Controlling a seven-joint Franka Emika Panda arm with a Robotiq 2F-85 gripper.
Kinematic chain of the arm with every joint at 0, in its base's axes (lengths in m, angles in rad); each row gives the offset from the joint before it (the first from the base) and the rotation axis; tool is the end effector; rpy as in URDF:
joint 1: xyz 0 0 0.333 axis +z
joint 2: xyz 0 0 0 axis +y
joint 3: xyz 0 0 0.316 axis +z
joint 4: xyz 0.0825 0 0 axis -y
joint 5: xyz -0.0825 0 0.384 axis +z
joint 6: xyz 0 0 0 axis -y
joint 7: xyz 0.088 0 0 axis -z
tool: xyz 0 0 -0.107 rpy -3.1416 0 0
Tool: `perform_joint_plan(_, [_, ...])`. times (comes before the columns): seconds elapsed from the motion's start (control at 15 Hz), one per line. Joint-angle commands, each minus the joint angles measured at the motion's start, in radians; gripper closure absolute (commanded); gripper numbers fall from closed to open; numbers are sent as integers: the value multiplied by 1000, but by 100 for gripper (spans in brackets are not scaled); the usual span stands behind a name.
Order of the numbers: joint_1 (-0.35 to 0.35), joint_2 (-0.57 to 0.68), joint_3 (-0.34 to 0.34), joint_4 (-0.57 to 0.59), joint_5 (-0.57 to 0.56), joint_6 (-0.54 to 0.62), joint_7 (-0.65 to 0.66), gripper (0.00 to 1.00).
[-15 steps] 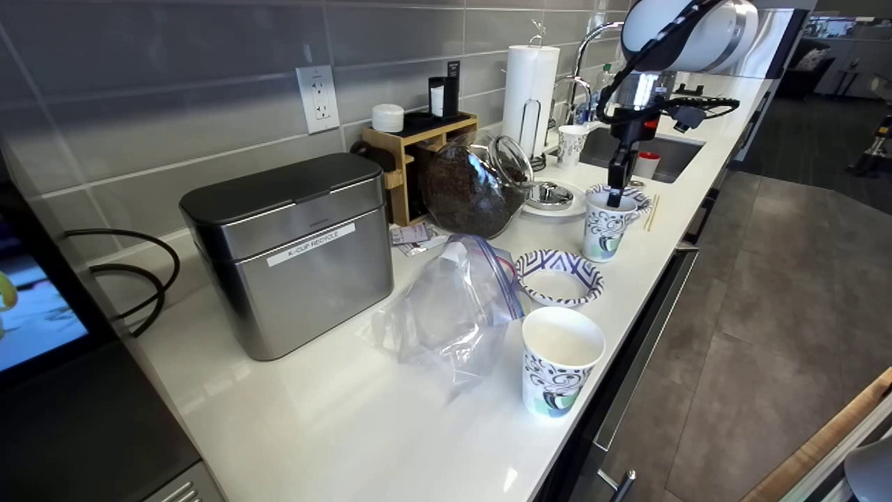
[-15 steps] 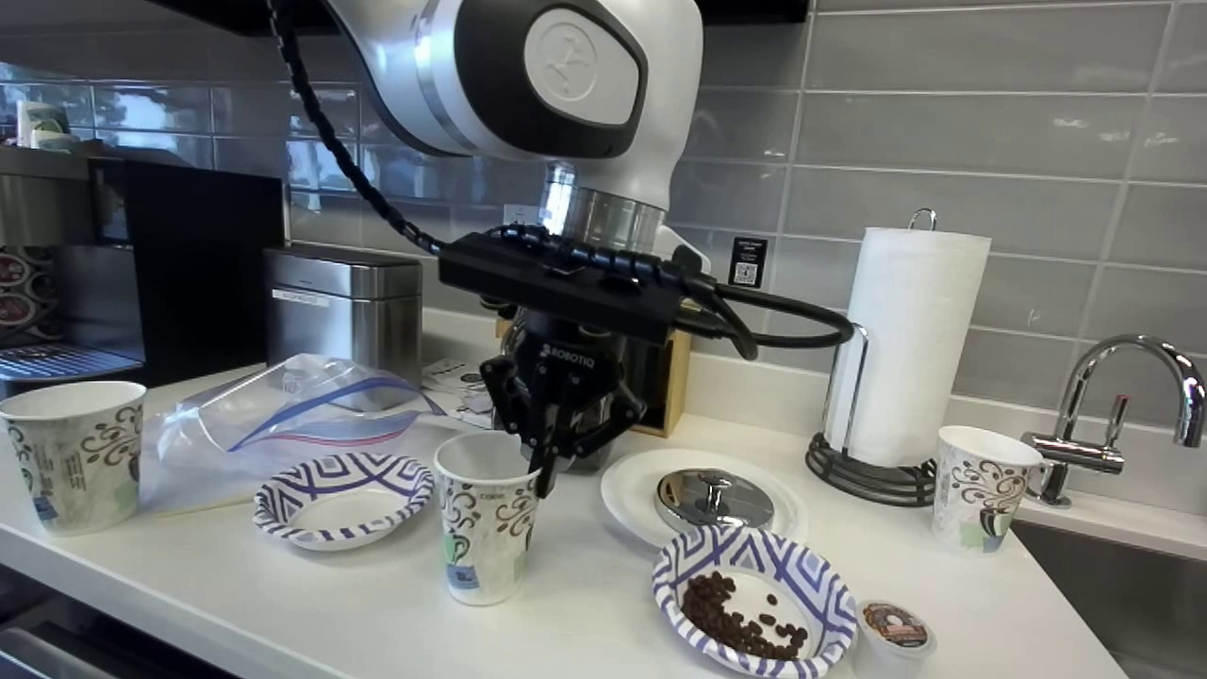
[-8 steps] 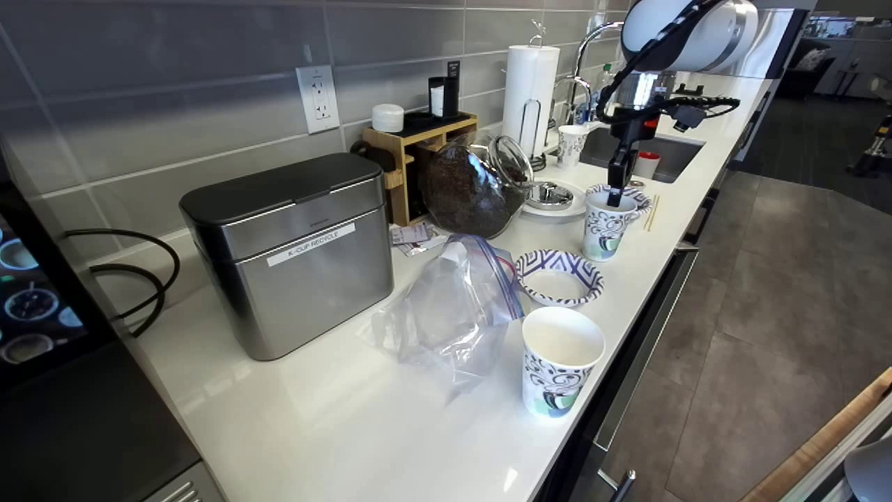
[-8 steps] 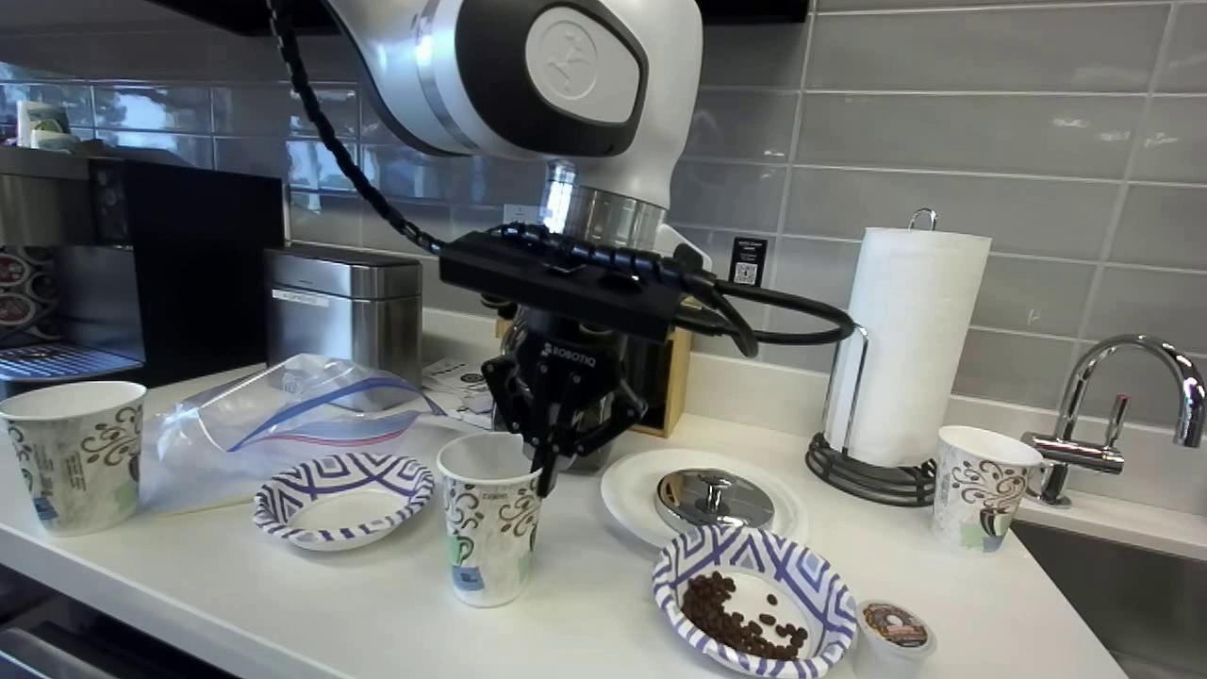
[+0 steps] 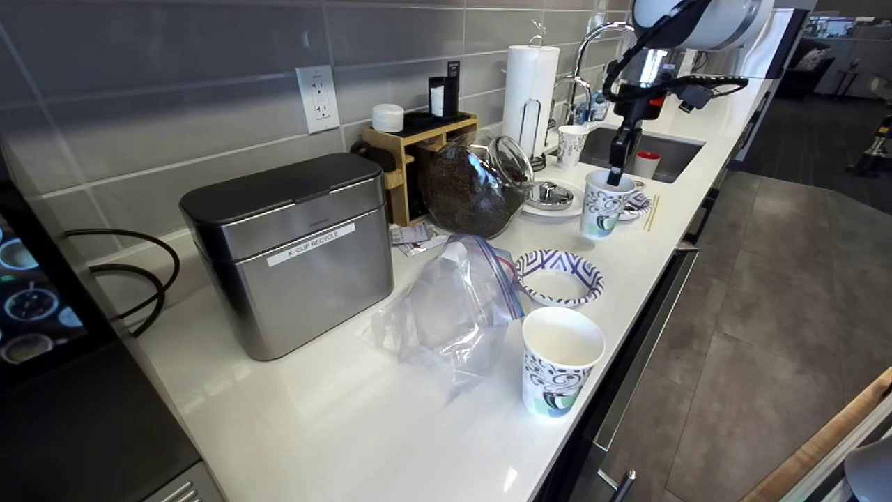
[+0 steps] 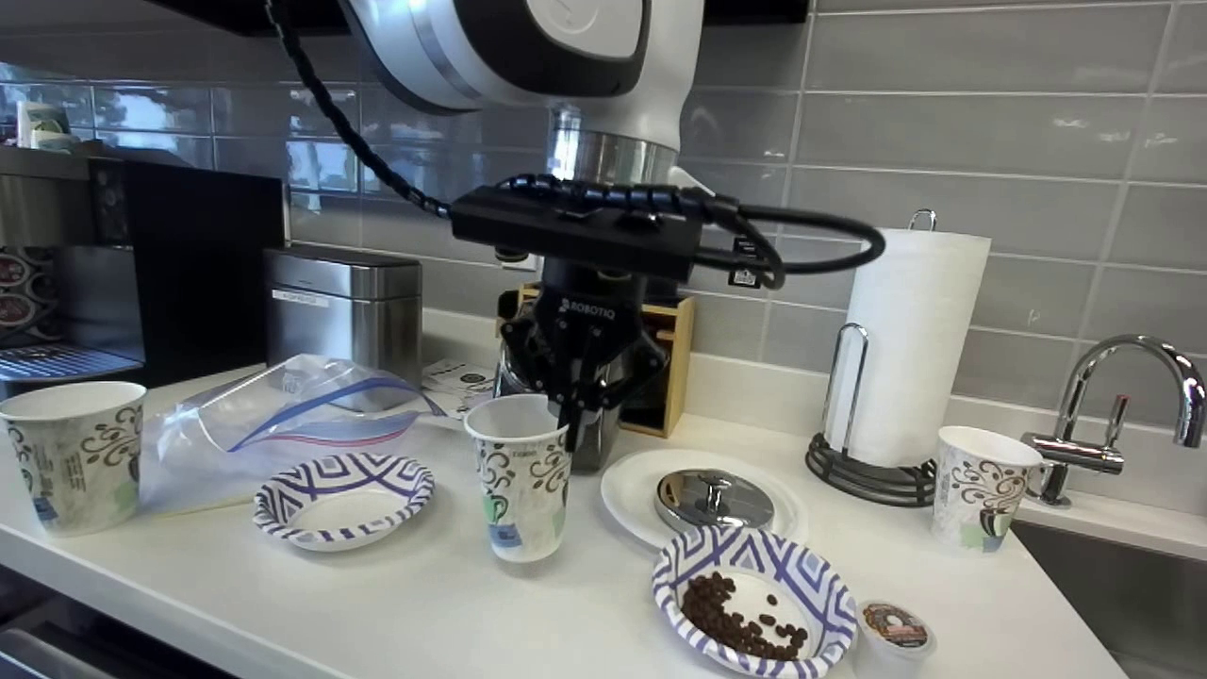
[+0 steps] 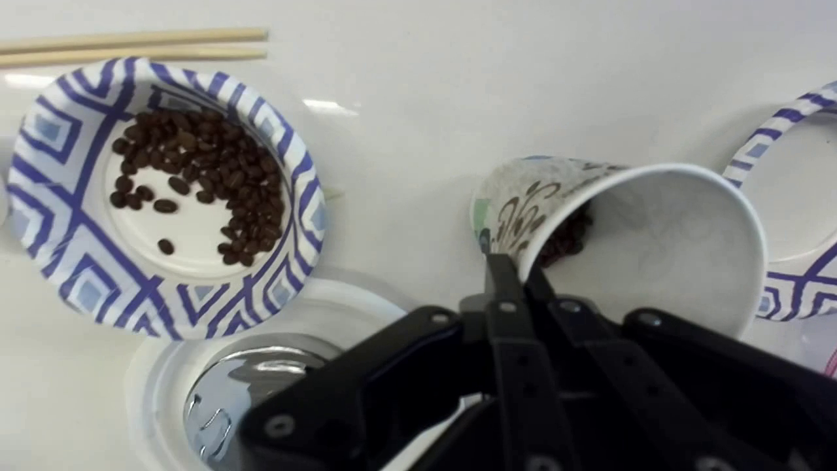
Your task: Place the coffee beans from the container in the coffee cup using the silver spoon then pour the beans into the bowl on the right.
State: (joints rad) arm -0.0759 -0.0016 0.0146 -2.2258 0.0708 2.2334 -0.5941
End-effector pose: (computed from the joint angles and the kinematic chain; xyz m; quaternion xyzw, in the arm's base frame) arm 0.5252 -0.0301 0.3751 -0.9698 -0.2422 -0.0134 0.0250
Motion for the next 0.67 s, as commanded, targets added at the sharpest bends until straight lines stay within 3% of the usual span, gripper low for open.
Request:
perform_joint_plan(0.0, [12,-75,-24,-45,-88,81,28,99])
perform_joint_plan(0.4, [-2,-135,-54,-71,-290,198,124,99])
perform_joint_plan(0.6, [-25,-153,-58,-83,-484,238,261,99])
